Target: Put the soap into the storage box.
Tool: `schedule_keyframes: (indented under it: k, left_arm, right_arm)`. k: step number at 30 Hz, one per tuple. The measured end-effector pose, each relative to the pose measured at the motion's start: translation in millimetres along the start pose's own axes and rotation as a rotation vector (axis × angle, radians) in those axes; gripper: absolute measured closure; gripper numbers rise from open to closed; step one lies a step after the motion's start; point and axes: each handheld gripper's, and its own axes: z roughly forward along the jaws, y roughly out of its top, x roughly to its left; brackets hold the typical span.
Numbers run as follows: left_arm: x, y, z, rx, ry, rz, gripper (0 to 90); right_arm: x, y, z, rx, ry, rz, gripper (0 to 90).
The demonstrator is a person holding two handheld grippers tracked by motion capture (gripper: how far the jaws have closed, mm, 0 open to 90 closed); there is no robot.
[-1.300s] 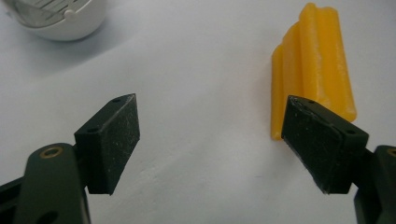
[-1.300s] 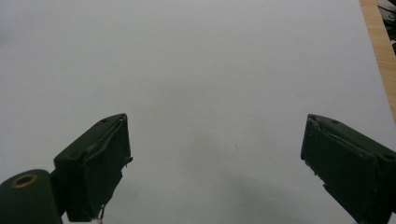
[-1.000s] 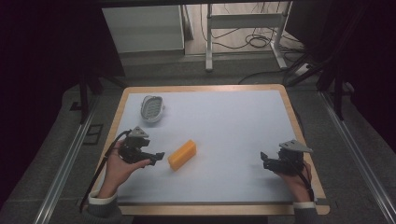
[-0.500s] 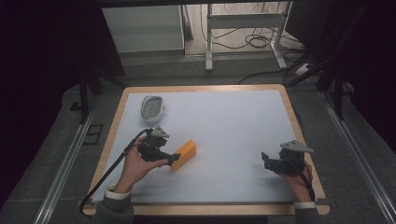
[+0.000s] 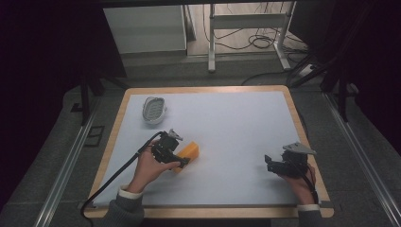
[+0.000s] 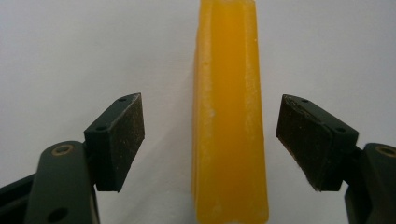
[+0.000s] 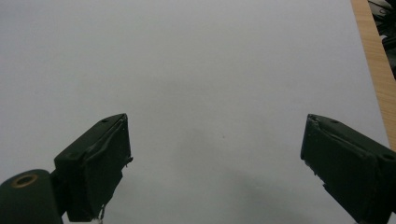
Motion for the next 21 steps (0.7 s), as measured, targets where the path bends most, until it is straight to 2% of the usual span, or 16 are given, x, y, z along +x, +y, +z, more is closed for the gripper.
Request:
schedule_keyframes:
  k: [5,8,12,17,19,21]
  left_arm:
    - [-0.6,0.1,9.6,0.018,0.011,0.003,30.7]
    - [-0.7,0.4,13.7,0.031,-0.002,0.002,35.4]
    - [-0.7,0.2,20.4,0.049,0.004,0.004,41.8]
    - [-2.2,-0.2,23.8,0.037,0.005,0.005,52.8]
    - [-3.5,-0.5,25.0,0.028,-0.010,0.005,57.7]
    - [-4.8,-0.8,25.0,0.025,0.000,0.009,59.9]
  right_arm:
    - [-0.8,-0.9,0.8,0.003,-0.008,0.000,8.5]
    - [-0.3,-1.1,1.1,0.004,-0.010,-0.004,8.5]
    - [0.7,-1.4,2.2,0.006,-0.013,-0.008,8.5]
    - [0.9,-0.2,-1.1,-0.025,-0.033,-0.003,8.5]
    - [0.5,0.0,-2.0,-0.032,-0.043,0.003,8.5]
    - [-0.3,0.4,-2.9,-0.034,-0.050,0.015,8.5]
